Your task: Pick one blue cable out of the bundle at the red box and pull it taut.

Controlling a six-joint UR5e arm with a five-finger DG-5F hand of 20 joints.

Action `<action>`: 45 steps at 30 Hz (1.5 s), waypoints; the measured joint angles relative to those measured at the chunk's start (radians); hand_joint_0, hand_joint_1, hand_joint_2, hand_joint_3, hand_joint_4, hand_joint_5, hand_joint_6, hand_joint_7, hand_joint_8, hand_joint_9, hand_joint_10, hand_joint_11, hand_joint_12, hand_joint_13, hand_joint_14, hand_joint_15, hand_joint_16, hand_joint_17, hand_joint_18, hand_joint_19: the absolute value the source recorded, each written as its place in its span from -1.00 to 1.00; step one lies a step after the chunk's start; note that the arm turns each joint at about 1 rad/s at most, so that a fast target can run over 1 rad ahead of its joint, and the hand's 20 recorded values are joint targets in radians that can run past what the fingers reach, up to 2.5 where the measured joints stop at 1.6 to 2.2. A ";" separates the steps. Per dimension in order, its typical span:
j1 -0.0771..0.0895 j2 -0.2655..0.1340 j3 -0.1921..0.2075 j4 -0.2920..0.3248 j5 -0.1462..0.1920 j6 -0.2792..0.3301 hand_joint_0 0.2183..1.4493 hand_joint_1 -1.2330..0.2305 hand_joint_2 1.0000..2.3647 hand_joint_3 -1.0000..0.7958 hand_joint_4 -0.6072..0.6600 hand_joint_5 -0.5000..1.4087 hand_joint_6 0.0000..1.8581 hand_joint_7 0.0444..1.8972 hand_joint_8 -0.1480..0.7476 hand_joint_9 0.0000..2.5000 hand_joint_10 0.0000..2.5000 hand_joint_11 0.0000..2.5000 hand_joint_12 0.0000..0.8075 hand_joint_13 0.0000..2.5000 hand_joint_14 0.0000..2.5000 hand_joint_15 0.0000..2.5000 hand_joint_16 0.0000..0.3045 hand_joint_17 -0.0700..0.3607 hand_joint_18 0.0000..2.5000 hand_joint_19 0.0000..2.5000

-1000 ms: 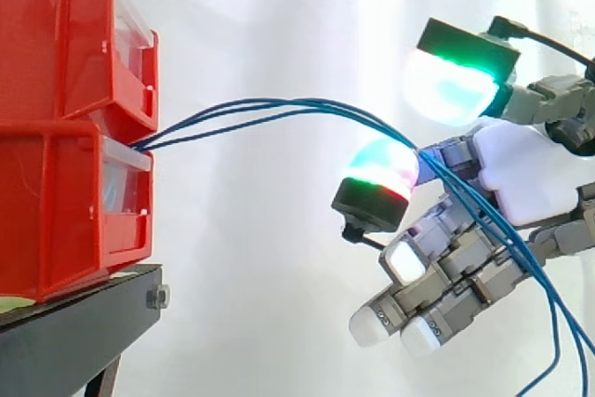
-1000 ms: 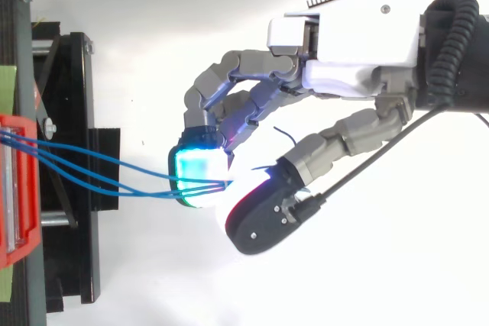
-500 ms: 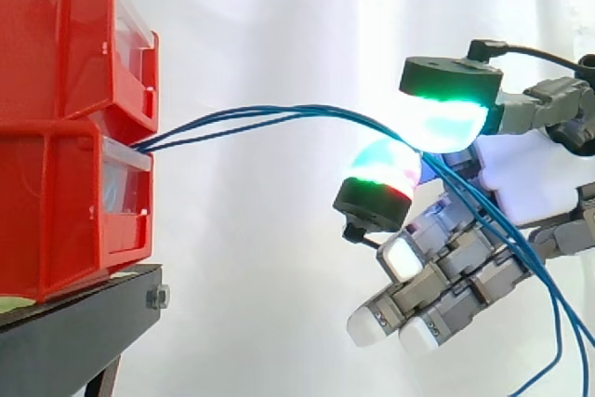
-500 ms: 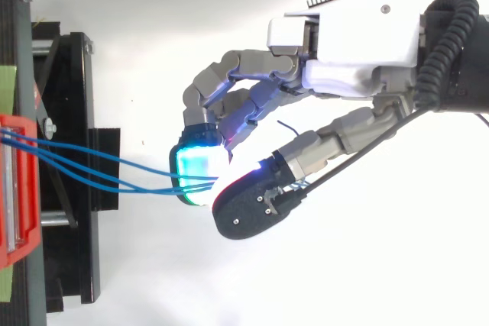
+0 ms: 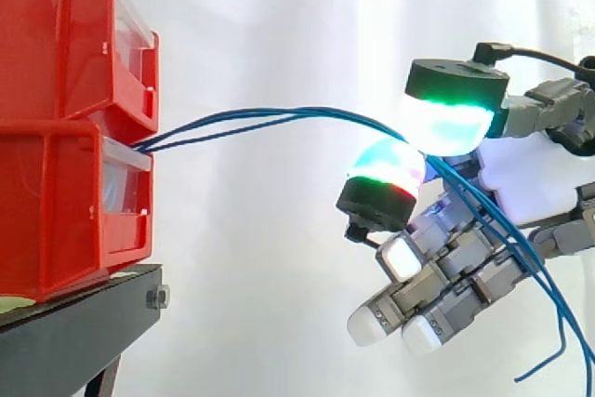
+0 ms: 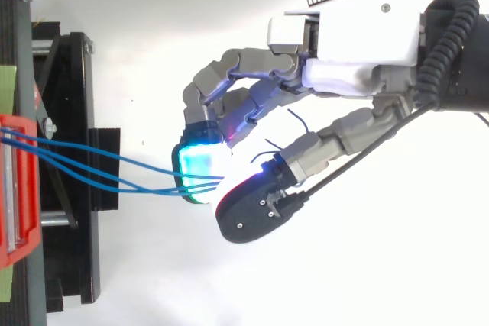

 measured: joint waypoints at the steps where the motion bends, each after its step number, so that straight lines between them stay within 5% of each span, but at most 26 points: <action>1: 0.000 0.000 0.000 0.000 0.000 0.000 -0.08 -0.55 -0.99 -0.33 -0.31 -0.65 -0.04 0.31 -0.04 -0.40 -0.99 -0.59 -0.12 -0.70 -1.00 -0.92 -0.66 -0.14 -0.66 -0.87; 7: 0.000 0.000 0.000 0.000 -0.001 0.002 0.00 -0.55 -1.00 -0.43 -0.43 -0.65 -0.03 0.45 -0.09 -0.41 -0.99 -0.60 -0.12 -0.71 -1.00 -0.92 -0.66 -0.14 -0.67 -0.87; 12: 0.000 0.000 0.000 0.000 -0.001 0.002 0.02 -0.52 -1.00 -0.44 -0.63 -0.67 -0.02 0.33 -0.19 -0.43 -0.99 -0.62 -0.16 -0.72 -1.00 -0.93 -0.67 -0.15 -0.66 -0.88; 17: 0.000 0.000 0.000 0.000 -0.001 0.003 -0.14 -0.61 -1.00 -0.44 -0.46 -0.67 -0.03 0.03 -0.22 -0.44 -0.99 -0.61 -0.17 -0.72 -1.00 -0.93 -0.68 -0.16 -0.66 -0.89; 22: 0.000 0.000 0.000 0.000 -0.001 0.002 -0.53 -0.61 -1.00 -0.44 -0.28 -0.65 -0.06 0.01 -0.14 -0.43 -0.99 -0.59 -0.12 -0.73 -1.00 -0.91 -0.65 -0.12 -0.68 -0.87; 28: 0.000 0.000 0.000 0.000 -0.001 0.001 -0.69 -0.45 -1.00 -0.44 -0.21 -0.64 -0.06 -0.03 -0.05 -0.40 -0.99 -0.60 -0.02 -0.72 -1.00 -0.91 -0.60 -0.04 -0.66 -0.85; 33: 0.000 0.000 0.001 0.000 -0.001 0.000 -0.49 -0.34 -1.00 -0.44 -0.24 -0.63 -0.07 0.07 -0.10 -0.39 -0.99 -0.60 -0.12 -0.72 -1.00 -0.90 -0.66 -0.13 -0.71 -0.83; 45: 0.000 0.000 0.000 0.000 0.000 0.000 -0.22 -0.49 -0.98 -0.24 -0.18 -0.63 -0.04 0.17 -0.03 -0.35 -0.99 -0.56 -0.13 -0.68 -1.00 -0.89 -0.67 -0.15 -0.66 -0.84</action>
